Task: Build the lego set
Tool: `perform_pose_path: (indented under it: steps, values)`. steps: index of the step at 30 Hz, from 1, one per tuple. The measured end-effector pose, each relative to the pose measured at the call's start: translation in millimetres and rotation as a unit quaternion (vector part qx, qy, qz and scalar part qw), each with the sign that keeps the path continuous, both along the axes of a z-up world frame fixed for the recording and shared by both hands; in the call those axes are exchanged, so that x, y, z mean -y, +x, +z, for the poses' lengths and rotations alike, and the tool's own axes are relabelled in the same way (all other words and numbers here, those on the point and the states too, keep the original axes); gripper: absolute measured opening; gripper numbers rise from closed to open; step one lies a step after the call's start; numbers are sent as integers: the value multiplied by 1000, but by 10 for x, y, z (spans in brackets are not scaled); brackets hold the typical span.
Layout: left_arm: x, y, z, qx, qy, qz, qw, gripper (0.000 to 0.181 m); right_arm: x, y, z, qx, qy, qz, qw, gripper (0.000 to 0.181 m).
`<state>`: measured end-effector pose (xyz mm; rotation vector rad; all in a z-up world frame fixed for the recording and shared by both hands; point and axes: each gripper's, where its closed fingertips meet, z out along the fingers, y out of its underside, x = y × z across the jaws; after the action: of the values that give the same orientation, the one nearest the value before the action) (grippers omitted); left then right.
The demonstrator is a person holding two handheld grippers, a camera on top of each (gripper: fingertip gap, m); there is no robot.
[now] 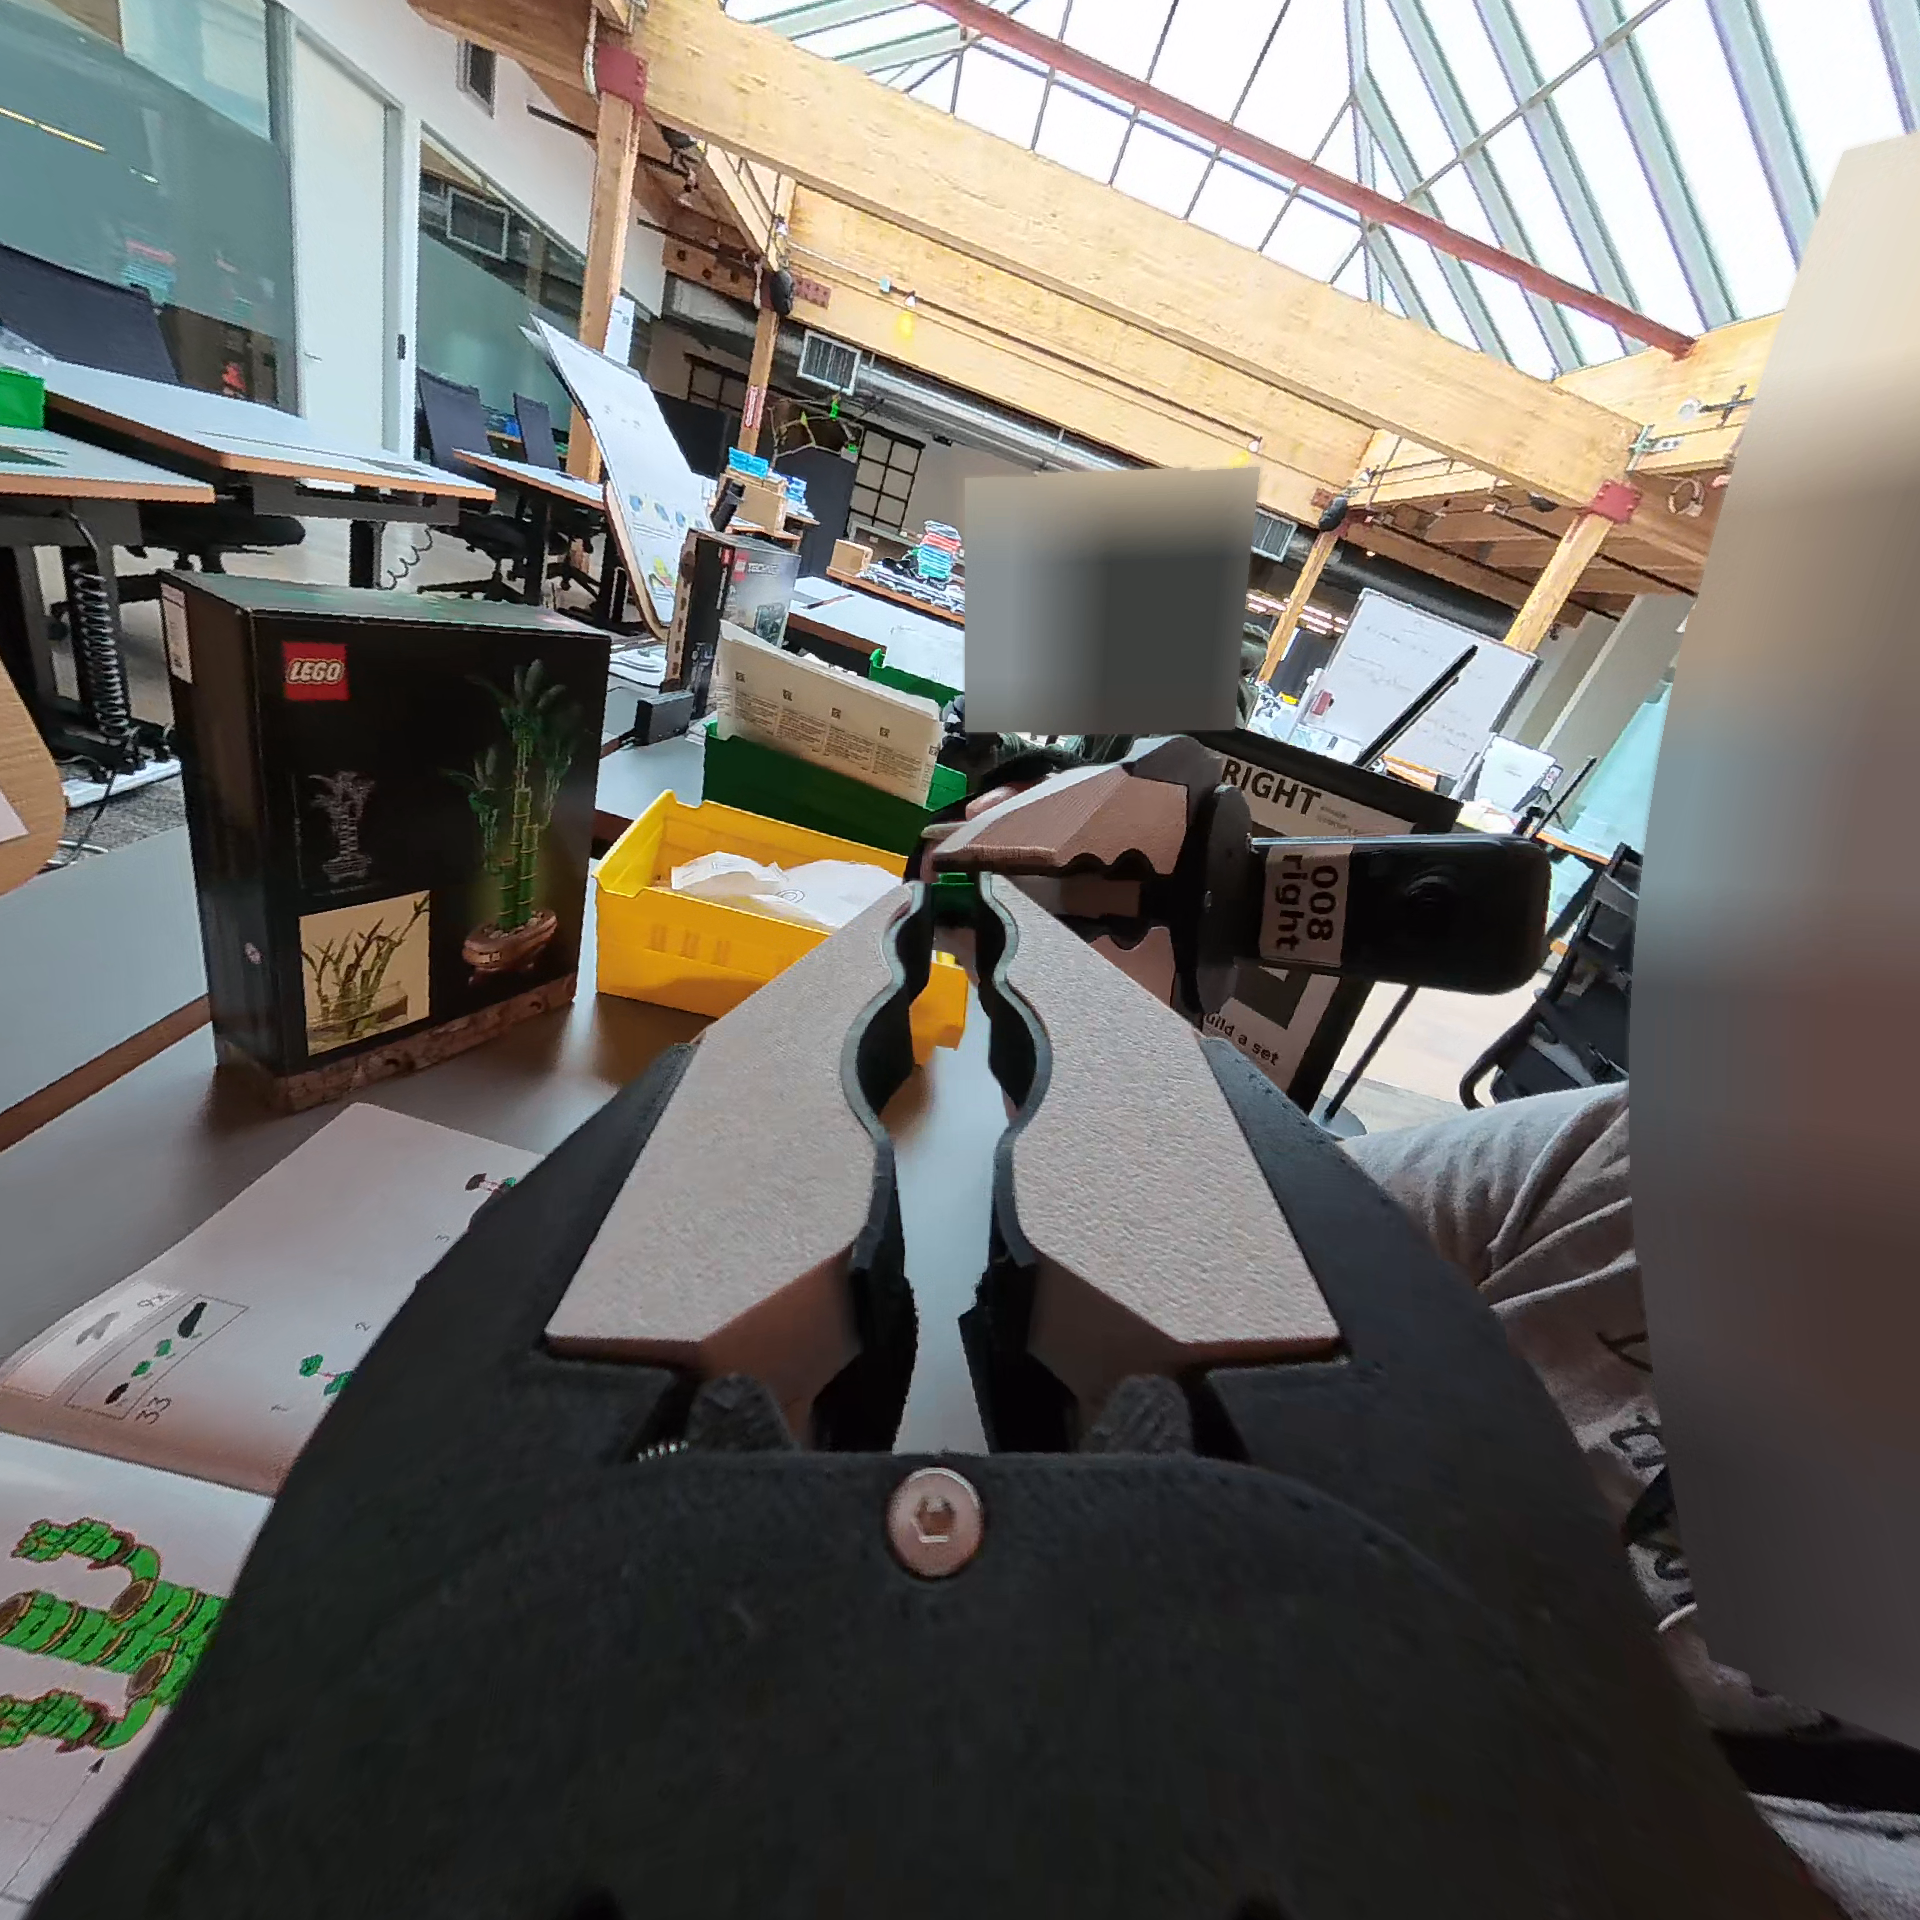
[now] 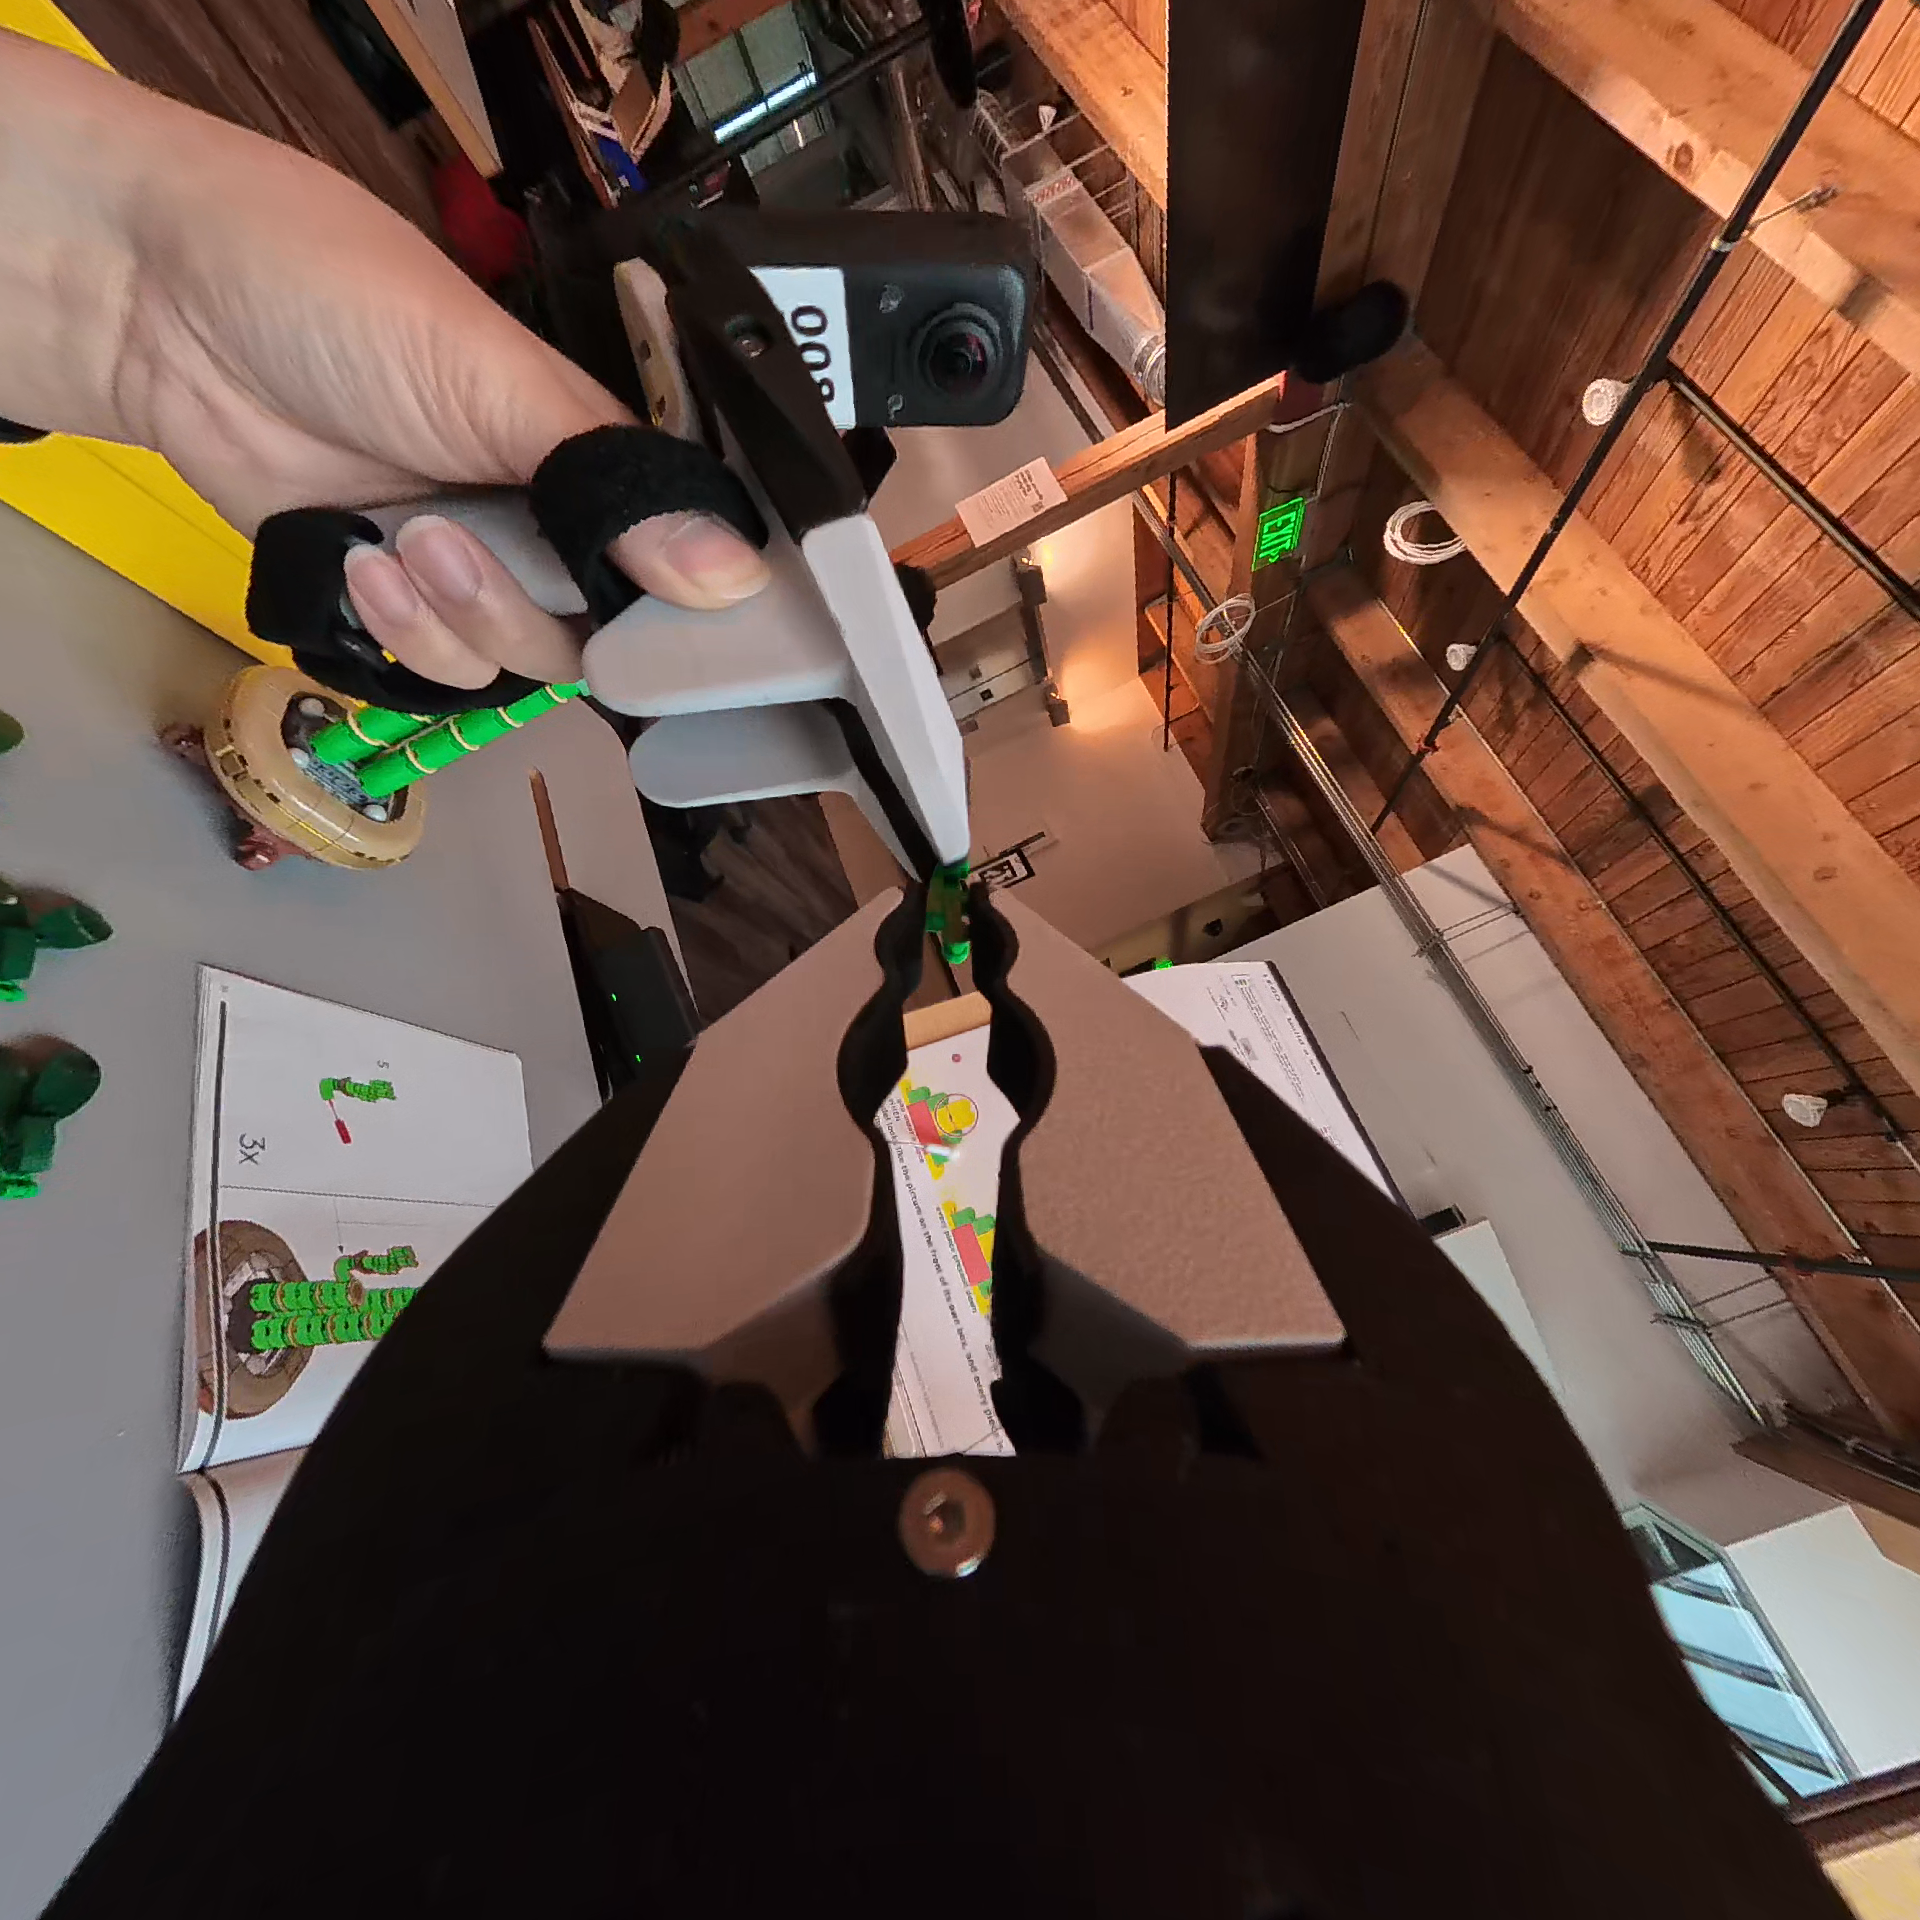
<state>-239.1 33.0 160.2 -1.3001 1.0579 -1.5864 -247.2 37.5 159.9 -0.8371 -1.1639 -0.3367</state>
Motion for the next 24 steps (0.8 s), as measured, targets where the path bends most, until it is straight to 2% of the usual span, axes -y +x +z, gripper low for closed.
perform_pose_path:
  steps: [13, 17, 24]
  values:
    - [55, 32, -17, -11, 9, 0, 1000, 5, 43, 30, -28, 5, -20, 13, 1000, 5]
    - [53, 9, 9, -5, 6, 1, 1000, 5, 41, 3, 2, -17, -33, 31, 999, 6]
    - [67, 27, -17, -15, 10, 2, 1000, 5, 51, 21, -27, 4, -18, 16, 1000, 5]
